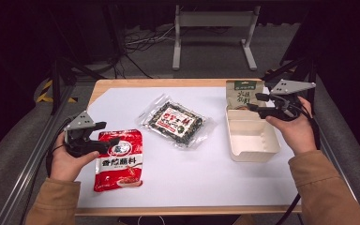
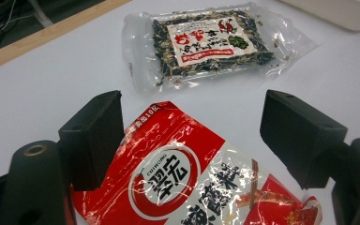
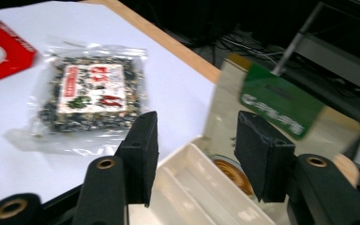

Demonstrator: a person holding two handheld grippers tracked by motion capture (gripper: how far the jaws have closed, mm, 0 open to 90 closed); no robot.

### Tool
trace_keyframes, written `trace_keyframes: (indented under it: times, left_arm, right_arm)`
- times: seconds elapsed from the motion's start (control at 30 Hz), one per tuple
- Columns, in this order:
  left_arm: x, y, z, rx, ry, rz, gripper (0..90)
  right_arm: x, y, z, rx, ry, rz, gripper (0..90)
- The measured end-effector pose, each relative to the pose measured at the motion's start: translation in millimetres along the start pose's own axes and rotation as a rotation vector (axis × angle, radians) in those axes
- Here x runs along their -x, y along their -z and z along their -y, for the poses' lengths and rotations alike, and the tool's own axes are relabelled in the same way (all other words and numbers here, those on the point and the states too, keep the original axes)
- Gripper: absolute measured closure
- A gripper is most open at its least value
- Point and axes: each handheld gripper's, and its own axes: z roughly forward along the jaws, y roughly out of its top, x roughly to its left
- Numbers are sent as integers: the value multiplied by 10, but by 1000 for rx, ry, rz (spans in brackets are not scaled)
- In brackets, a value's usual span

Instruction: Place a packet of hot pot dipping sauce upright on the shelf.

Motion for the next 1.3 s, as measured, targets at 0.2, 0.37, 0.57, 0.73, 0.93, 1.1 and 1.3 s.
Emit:
trace_keyframes:
  times: [0.2, 0.37, 0.57, 0.73, 0.93, 1.1, 1.3]
  left_arm:
    - [-60, 2, 42, -41, -14, -42, 215]
    - [-107, -10, 67, -70, 11, -95, 206]
    - [-313, -39, 166, -83, 98, -119, 232]
    - [-484, -80, 288, -45, 158, -96, 251]
    - [-644, -193, 421, -29, 227, -113, 256]
    - [-746, -269, 516, -36, 266, -125, 259]
    - [-800, -437, 613, -45, 286, -119, 269]
  right_arm:
    - [-221, -13, -67, 9, 25, -67, 510]
    - [-414, -41, -91, 0, 39, -137, 528]
    - [-700, -85, -107, -34, 75, -210, 515]
    - [-884, -110, -121, -43, 75, -248, 505]
    - [-1087, -151, -148, -45, 100, -301, 509]
    - [-1203, -166, -166, -29, 125, -340, 571]
    - [-1321, -201, -179, -20, 122, -383, 614]
